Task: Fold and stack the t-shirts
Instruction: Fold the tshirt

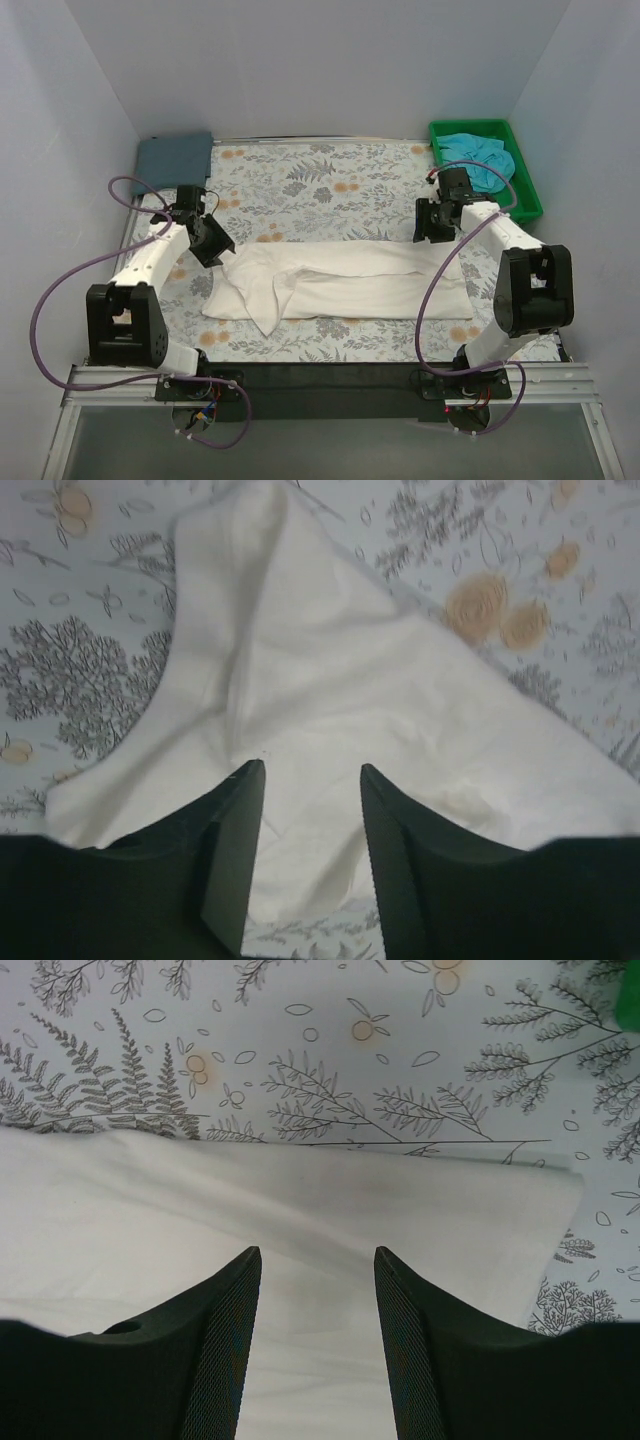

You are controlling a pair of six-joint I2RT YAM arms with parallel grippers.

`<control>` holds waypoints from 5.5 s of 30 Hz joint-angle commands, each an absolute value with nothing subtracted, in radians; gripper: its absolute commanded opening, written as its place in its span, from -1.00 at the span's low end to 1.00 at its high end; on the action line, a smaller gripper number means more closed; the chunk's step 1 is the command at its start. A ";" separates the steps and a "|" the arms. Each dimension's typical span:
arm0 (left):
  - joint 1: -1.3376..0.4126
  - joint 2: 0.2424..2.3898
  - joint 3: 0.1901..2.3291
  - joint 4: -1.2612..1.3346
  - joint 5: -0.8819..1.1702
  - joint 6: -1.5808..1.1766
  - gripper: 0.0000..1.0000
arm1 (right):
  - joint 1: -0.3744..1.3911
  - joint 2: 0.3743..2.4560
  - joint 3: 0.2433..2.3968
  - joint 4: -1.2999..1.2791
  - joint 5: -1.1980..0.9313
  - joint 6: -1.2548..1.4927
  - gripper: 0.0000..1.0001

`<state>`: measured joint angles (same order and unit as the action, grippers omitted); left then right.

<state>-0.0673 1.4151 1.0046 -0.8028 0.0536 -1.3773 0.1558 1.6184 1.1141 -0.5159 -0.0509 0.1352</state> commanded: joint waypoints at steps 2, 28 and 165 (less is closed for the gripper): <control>-0.037 1.521 1.048 -0.623 -0.015 -1.379 -0.31 | 0.106 1.606 1.089 -0.511 -0.038 0.201 -0.05; 0.097 1.800 1.264 -0.581 -0.051 -1.279 0.20 | -0.063 1.652 1.049 -0.443 -0.100 0.230 -0.06; -0.583 1.577 1.071 -0.554 -0.081 -0.808 0.34 | -0.150 1.470 0.795 -0.407 -0.149 0.310 -0.21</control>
